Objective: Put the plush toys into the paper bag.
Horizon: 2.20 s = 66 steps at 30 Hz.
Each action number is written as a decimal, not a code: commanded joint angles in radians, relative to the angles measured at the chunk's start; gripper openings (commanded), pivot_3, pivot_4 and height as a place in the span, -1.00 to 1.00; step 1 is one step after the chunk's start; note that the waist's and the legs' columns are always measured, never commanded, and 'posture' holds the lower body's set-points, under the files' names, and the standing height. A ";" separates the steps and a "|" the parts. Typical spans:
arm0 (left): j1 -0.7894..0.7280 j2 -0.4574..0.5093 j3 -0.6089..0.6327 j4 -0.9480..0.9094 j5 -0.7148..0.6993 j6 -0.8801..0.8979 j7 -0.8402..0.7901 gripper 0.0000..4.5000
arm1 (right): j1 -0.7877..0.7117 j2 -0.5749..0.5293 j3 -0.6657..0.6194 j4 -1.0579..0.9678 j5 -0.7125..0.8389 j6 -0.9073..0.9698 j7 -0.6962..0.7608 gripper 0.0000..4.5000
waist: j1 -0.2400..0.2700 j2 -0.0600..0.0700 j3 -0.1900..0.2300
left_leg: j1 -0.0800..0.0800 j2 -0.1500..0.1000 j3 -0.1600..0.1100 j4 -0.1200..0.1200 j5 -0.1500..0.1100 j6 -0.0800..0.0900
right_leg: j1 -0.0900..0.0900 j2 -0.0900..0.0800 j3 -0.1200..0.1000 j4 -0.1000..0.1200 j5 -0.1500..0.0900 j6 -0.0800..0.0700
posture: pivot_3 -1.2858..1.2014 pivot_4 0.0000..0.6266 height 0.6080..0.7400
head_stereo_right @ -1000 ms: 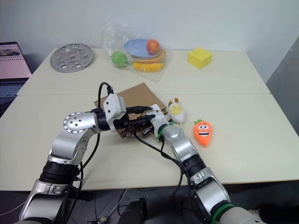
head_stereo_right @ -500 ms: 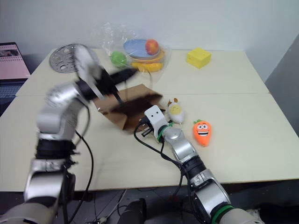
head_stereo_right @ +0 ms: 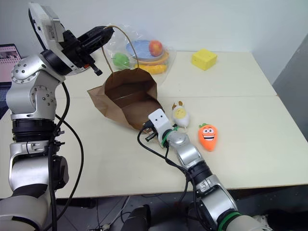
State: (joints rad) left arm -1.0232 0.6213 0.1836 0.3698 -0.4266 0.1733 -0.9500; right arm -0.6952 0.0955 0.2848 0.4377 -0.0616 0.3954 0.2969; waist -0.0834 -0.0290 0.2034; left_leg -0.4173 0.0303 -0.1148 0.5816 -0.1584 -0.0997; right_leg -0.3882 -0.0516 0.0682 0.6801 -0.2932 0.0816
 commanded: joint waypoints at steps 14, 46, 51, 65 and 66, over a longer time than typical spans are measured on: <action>0.115 0.027 -0.006 -0.082 -0.002 -0.013 -0.067 -1.00 | 0.138 -0.014 -0.103 -0.538 0.264 -0.017 0.165 -0.73 | 0.001 0.000 0.000 | -0.002 0.000 -0.001 -0.005 0.000 0.000 | -0.003 0.000 -0.001 -0.001 0.000 0.000 | 0.03 -0.52 1.00; 0.123 0.057 -0.011 -0.133 -0.010 0.066 -0.093 -1.00 | 0.147 -0.230 -0.214 -0.533 0.221 0.414 -0.044 0.99 | 0.001 0.000 0.000 | -0.001 0.000 0.000 -0.006 0.000 0.000 | -0.002 0.000 0.000 -0.001 0.000 -0.001 | 0.03 -0.52 1.00; 0.125 0.060 -0.014 -0.138 -0.011 0.076 -0.093 -1.00 | 0.167 -0.256 -0.172 -0.510 0.203 0.372 0.002 0.42 | 0.001 0.000 0.000 | -0.001 0.000 0.000 -0.006 0.000 0.000 | -0.002 0.000 0.000 -0.001 0.000 0.000 | 0.03 -0.52 1.00; 0.118 0.053 -0.024 -0.136 -0.011 0.082 -0.102 -1.00 | 0.133 -0.360 -0.219 -0.586 0.232 0.292 0.098 -1.00 | 0.002 0.000 0.000 | -0.001 0.000 0.000 -0.005 0.000 0.000 | -0.002 0.000 0.000 -0.001 0.000 0.000 | 0.03 -0.52 1.00; 0.117 0.054 -0.025 -0.134 -0.010 0.080 -0.106 -1.00 | 0.121 -0.400 -0.213 -0.612 0.245 0.293 0.148 -1.00 | 0.002 0.000 0.001 | -0.001 0.000 0.000 -0.005 0.000 0.000 | -0.002 0.000 0.000 -0.001 0.000 0.000 | 0.03 -0.52 1.00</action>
State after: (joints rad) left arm -0.8860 0.6640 0.1568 0.2717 -0.4304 0.2573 -1.0454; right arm -0.5320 -0.2706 0.0961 -0.0839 0.1493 0.6997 0.3807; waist -0.0816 -0.0288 0.2039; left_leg -0.4184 0.0303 -0.1145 0.5763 -0.1583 -0.0998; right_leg -0.3904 -0.0519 0.0679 0.6792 -0.2932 0.0812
